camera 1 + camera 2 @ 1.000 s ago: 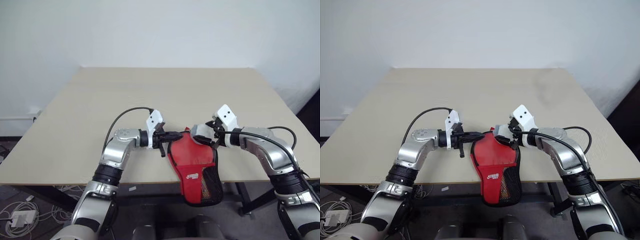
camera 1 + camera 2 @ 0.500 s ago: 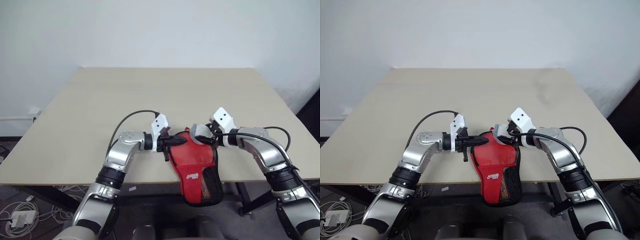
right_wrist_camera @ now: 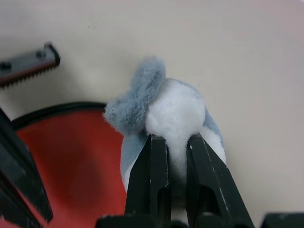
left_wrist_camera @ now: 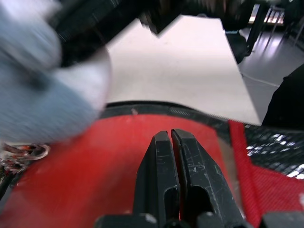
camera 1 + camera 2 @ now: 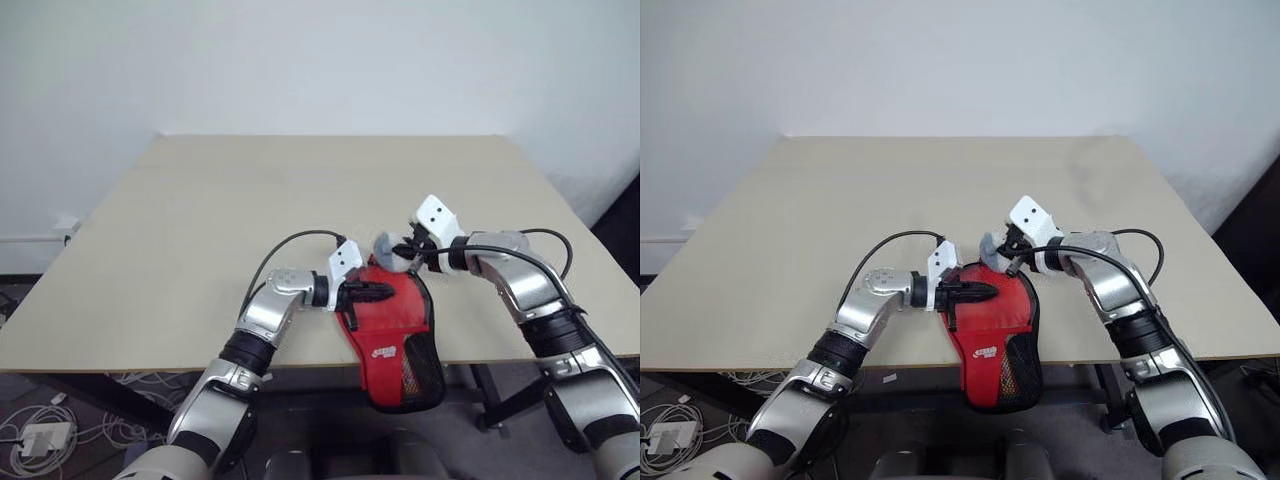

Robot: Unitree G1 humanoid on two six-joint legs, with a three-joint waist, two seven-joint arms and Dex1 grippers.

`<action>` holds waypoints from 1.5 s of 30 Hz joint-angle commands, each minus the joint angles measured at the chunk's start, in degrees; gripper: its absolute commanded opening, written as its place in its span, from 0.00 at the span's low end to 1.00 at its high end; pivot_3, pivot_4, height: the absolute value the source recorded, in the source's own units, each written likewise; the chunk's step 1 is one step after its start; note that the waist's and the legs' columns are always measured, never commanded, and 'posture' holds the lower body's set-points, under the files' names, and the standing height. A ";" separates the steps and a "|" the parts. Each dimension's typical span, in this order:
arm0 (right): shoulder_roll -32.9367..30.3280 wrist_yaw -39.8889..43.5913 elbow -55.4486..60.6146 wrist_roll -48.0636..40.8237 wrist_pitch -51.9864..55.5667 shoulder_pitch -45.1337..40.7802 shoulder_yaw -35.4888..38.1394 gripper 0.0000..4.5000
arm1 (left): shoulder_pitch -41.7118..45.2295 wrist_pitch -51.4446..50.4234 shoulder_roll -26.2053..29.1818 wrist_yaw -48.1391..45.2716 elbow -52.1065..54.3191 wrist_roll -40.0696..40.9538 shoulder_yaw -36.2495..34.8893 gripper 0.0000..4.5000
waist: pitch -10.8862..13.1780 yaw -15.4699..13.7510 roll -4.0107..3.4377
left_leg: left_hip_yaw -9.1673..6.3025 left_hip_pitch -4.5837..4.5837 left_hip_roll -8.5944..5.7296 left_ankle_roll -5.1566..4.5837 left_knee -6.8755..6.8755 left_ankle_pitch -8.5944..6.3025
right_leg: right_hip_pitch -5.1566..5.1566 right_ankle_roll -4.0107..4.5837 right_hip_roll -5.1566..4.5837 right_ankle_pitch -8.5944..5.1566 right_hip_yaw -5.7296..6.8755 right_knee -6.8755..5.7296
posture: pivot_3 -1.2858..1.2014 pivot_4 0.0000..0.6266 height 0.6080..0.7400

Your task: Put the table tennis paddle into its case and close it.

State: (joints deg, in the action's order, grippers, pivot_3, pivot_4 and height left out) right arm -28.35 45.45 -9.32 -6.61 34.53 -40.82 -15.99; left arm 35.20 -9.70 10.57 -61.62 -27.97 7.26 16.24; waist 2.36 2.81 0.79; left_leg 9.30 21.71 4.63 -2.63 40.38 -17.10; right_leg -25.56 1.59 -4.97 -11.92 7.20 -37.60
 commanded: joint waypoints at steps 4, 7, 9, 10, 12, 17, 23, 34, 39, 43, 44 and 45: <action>0.69 1.01 -2.44 0.70 -2.52 -4.07 1.17 0.00 | 0.89 6.78 0.01 1.73 -3.37 -3.49 1.16 0.00 | 0.00 -0.04 -0.01 | 0.01 0.00 0.00 0.00 0.00 0.00 | 0.00 0.00 -0.01 0.00 0.01 0.00 | 0.52 0.00 1.00; 0.71 1.94 -3.22 0.84 -3.13 -4.55 0.77 0.00 | 0.90 7.92 0.19 1.63 -5.36 -4.68 1.67 0.00 | 0.00 0.00 -0.01 | 0.02 0.00 0.00 0.00 0.00 0.00 | 0.00 0.00 -0.01 0.00 0.00 0.00 | 0.52 0.00 1.00; 0.63 2.51 -3.98 1.29 -3.98 -4.90 0.35 0.00 | 1.02 8.10 0.28 1.32 -6.15 -5.12 1.85 0.00 | -0.02 0.01 -0.02 | 0.01 0.00 0.00 0.00 0.00 0.00 | 0.00 0.00 -0.01 0.00 0.01 -0.01 | 0.52 0.00 1.00; 0.64 2.77 -4.51 1.57 -4.53 -5.14 0.20 0.00 | 1.10 8.27 0.34 1.24 -6.55 -5.33 1.91 0.00 | -0.02 0.01 -0.03 | 0.02 0.00 0.00 0.00 0.00 0.00 | 0.00 0.00 -0.01 0.00 0.00 -0.01 | 0.52 0.00 1.00; 0.58 3.18 -5.94 2.40 -5.87 -5.86 -0.15 0.00 | 1.31 8.50 0.45 1.03 -7.34 -5.59 1.95 0.00 | -0.02 0.02 -0.04 | 0.02 -0.01 0.00 0.00 0.00 0.00 | 0.00 0.00 -0.01 0.00 0.00 -0.01 | 0.52 0.00 1.00; 0.70 2.66 -12.62 5.04 -9.62 -9.24 -0.25 0.00 | 1.73 9.17 0.71 0.51 -9.09 -6.13 2.14 0.00 | -0.03 0.06 -0.05 | 0.03 -0.03 0.01 0.00 0.00 0.00 | 0.01 0.00 -0.01 0.00 0.00 -0.02 | 0.52 0.00 1.00; -0.34 2.45 -22.45 9.04 -15.14 -12.90 -0.33 0.00 | 1.59 9.22 0.63 0.01 -9.46 -6.41 2.26 0.00 | -0.04 0.07 -0.08 | 0.08 -0.03 0.02 0.00 0.00 0.00 | 0.01 0.00 -0.01 0.00 0.00 -0.03 | 0.52 0.00 1.00; -7.13 5.59 -25.81 12.47 -20.18 -10.54 0.71 0.00 | 1.34 9.70 0.54 -0.06 -10.20 -6.60 2.07 0.00 | -0.06 0.03 -0.25 | 0.15 -0.06 0.02 0.00 -0.01 0.01 | 0.00 0.00 -0.01 0.00 -0.04 -0.03 | 0.52 0.00 1.00; -11.94 8.52 -19.95 11.74 -19.47 -6.26 1.60 0.00 | 1.31 10.29 0.45 -0.17 -10.80 -6.80 2.20 0.00 | -0.07 -0.03 -0.28 | 0.14 -0.07 0.01 0.00 0.00 0.00 | 0.01 0.00 -0.03 0.00 -0.04 -0.02 | 0.52 0.00 1.00; -16.66 10.96 -13.94 10.45 -18.41 -1.05 3.59 0.00 | 1.27 10.16 0.22 -0.42 -10.67 -6.73 2.25 0.00 | -0.08 -0.10 -0.32 | 0.13 -0.08 0.01 0.00 0.00 0.00 | 0.01 -0.01 -0.05 0.00 -0.05 -0.02 | 0.52 0.00 1.00; -18.11 11.82 -11.91 9.67 -17.83 0.85 4.53 0.00 | 1.29 10.07 0.16 -0.52 -10.69 -6.69 2.24 0.00 | -0.08 -0.17 -0.32 | 0.10 -0.07 0.00 -0.01 0.00 -0.01 | 0.02 -0.01 -0.05 -0.01 -0.04 -0.01 | 0.52 0.00 1.00; -19.85 12.66 -9.38 8.86 -17.06 3.29 5.76 0.00 | 1.29 9.97 0.10 -0.64 -10.68 -6.66 2.24 0.00 | -0.08 -0.17 -0.31 | 0.07 -0.05 0.00 -0.01 0.00 -0.01 | 0.02 -0.01 -0.05 -0.01 -0.03 0.00 | 0.52 0.00 1.00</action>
State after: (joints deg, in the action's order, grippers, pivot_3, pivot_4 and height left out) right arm -44.74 57.32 -22.44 3.28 16.35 -38.56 -14.30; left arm 36.78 0.78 10.33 -61.60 -37.77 1.36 17.81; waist 2.28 2.63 0.47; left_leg 9.33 21.66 4.62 -2.64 40.38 -17.11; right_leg -25.53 1.57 -5.03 -11.93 7.18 -37.59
